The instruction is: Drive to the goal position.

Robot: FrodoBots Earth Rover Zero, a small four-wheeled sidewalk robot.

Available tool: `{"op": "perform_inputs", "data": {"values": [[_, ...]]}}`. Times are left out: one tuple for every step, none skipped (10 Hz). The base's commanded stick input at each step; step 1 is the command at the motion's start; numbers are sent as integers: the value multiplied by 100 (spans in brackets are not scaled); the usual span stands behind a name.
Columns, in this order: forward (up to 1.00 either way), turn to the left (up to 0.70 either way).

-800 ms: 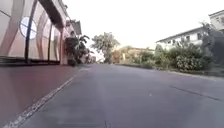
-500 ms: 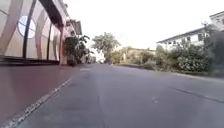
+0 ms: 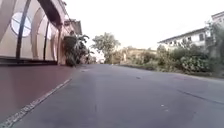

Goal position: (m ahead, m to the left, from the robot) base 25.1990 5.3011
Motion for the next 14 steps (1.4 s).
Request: {"op": "perform_inputs", "data": {"values": [[72, 0], [85, 0], [85, 0], [85, 0], [85, 0], [85, 0], [85, 0], [98, 0], [100, 0], [100, 0], [100, 0], [100, 0], [100, 0], [100, 0]]}}
